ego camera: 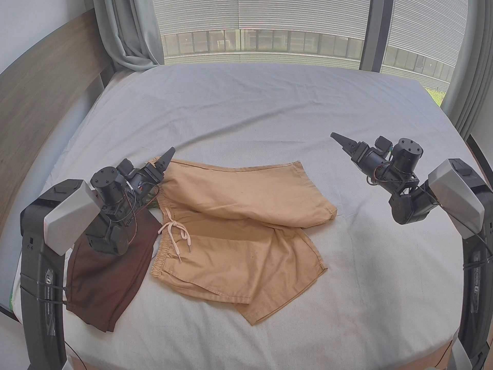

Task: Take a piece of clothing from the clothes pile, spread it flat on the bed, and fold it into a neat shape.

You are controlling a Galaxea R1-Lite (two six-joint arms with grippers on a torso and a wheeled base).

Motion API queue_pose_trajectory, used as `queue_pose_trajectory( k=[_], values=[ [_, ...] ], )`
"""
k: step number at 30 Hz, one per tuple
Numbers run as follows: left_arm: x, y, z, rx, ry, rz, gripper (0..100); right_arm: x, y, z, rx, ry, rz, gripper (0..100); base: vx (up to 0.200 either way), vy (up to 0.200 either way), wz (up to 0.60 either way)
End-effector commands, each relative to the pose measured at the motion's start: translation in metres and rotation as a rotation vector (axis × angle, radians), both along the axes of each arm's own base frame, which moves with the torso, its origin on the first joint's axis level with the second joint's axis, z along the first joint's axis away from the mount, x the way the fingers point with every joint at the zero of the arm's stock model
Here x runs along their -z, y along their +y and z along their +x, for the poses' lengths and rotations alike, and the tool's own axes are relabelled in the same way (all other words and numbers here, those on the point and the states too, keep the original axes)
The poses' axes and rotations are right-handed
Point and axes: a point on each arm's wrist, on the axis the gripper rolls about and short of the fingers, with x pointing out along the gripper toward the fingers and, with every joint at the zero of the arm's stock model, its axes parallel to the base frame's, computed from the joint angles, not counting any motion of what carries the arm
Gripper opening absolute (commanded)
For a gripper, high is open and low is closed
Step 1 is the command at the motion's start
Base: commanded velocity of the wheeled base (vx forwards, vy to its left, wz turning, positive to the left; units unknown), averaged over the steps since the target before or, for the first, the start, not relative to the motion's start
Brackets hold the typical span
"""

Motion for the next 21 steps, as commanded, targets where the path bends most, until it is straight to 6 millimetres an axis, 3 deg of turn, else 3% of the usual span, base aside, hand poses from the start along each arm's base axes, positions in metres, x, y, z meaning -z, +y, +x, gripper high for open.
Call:
queue_pose_trajectory(
  k=[1, 9, 14, 21],
  values=[
    [0.001, 0.001, -0.002, -0.021, 0.016, -0.003, 100, -0.023, 0.006, -0.028, -0.015, -0.003, 0.0, 100, 0.0, 0.0, 0.0],
    [0.004, 0.015, -0.02, -0.034, 0.098, 0.006, 100, -0.019, 0.023, -0.077, -0.067, 0.049, -0.018, 100, 0.0, 0.0, 0.0],
    [0.001, 0.018, -0.033, -0.018, 0.139, 0.012, 100, -0.013, 0.028, -0.09, -0.087, 0.005, -0.023, 100, 0.0, 0.0, 0.0],
    [-0.005, 0.02, -0.076, 0.074, 0.231, 0.028, 100, -0.003, 0.037, -0.116, -0.122, 0.052, -0.032, 100, 0.0, 0.0, 0.0]
  ],
)
